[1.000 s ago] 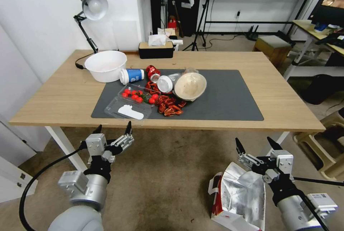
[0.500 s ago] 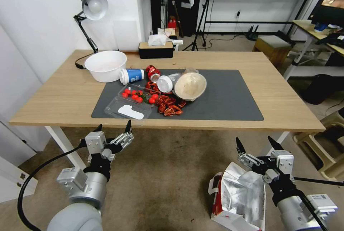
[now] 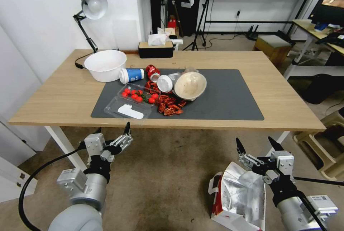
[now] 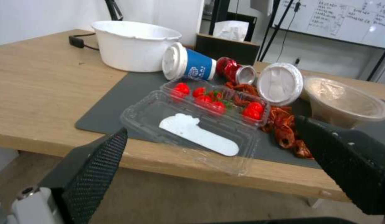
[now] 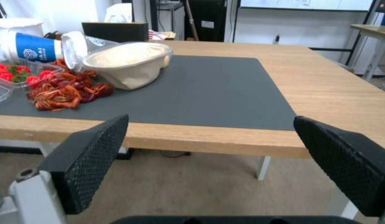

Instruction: Pick up the food delivery bag from the floor and place it on the table.

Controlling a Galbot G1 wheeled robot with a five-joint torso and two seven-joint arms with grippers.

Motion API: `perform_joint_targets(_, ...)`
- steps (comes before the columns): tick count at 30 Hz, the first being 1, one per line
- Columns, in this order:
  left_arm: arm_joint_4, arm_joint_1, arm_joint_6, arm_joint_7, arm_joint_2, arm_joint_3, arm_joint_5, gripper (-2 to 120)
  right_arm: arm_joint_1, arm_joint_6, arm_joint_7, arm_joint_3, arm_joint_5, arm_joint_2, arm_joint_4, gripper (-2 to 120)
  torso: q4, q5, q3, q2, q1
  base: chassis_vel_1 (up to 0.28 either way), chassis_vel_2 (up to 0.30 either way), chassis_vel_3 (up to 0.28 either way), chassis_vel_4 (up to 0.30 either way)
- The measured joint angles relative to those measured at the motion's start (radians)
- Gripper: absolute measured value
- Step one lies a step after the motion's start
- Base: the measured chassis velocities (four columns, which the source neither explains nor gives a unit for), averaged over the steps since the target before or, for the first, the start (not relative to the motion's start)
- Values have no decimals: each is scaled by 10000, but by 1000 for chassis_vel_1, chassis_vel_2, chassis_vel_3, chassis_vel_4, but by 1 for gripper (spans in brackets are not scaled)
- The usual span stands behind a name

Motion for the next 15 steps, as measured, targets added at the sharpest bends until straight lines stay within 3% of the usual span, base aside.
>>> perform_joint_targets(5,26,2,0,17,-2,-5,46,100,0,5,12,1,1,-7,-8,100,0,0,-74,-132,-59,0,0,0,0)
perform_joint_targets(15,94,41,103,219,18,-50,459,100,26,11,39,-5,33,2,-80,100,0,0,-446,-791,-336,0,0,0,0)
